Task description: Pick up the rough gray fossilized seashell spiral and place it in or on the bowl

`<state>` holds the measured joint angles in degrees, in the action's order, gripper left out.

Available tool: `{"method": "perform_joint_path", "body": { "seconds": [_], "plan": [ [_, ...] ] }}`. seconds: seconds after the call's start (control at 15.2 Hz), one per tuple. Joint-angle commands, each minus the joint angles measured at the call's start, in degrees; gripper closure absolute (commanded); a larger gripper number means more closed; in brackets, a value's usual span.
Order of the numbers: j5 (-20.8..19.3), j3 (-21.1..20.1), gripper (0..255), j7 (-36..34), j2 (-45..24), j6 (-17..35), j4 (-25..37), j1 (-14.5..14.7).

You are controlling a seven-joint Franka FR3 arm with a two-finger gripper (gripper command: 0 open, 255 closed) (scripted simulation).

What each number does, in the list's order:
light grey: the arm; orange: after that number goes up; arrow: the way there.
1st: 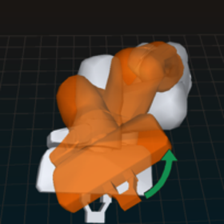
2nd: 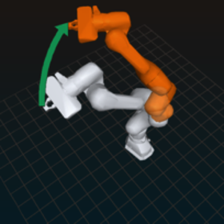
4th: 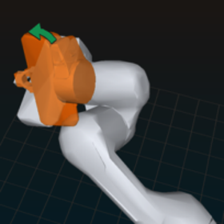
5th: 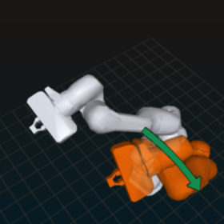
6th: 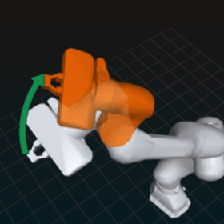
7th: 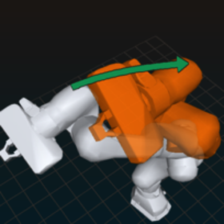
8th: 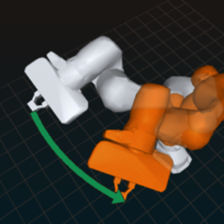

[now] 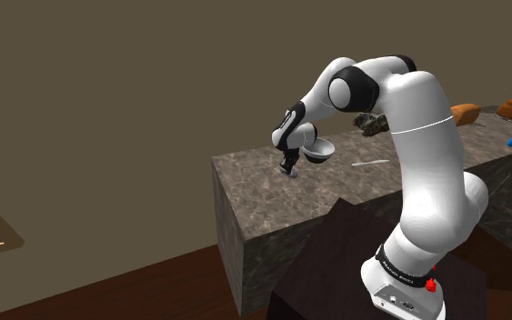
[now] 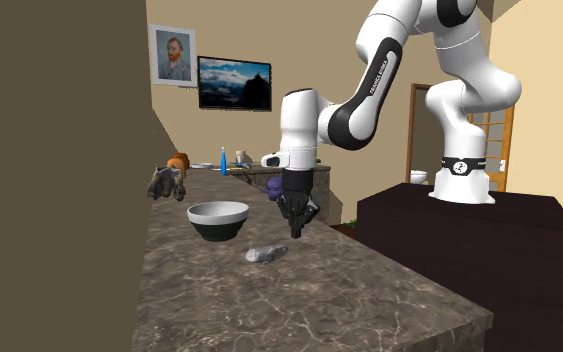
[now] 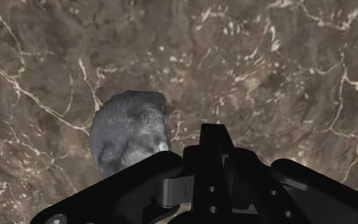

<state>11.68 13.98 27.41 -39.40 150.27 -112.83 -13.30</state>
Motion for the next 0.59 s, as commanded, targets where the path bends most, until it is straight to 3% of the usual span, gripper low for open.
{"method": "perform_joint_path", "body": {
  "seconds": [0.0, 0.07, 0.13, 0.2, 0.26, 0.33, 0.4, 0.46, 0.53],
  "plan": [
    [0.0, 0.0, 255, 0.0, 0.0, 0.0, 0.0, 0.0],
    [0.0, 0.0, 255, 0.0, 0.0, 0.0, 0.0, 0.0],
    [0.0, 0.0, 0, 0.0, 0.0, 0.0, 0.0, 0.0],
    [-3.3, 8.3, 0, -13.6, -2.2, 16.6, -6.7, 11.9],
    [-1.2, 20.6, 0, -27.6, -11.1, 28.5, -9.2, 28.4],
    [-1.4, 11.5, 0, -11.1, -5.3, 12.4, -5.4, 14.8],
    [-3.9, 10.5, 0, -12.9, -4.9, 12.5, -5.4, 13.6],
    [-4.1, 18.0, 0, -24.2, -9.9, 22.8, -8.0, 24.1],
    [-0.8, 26.0, 0, -35.2, -18.5, 29.6, -8.5, 35.6]
  ]
}}
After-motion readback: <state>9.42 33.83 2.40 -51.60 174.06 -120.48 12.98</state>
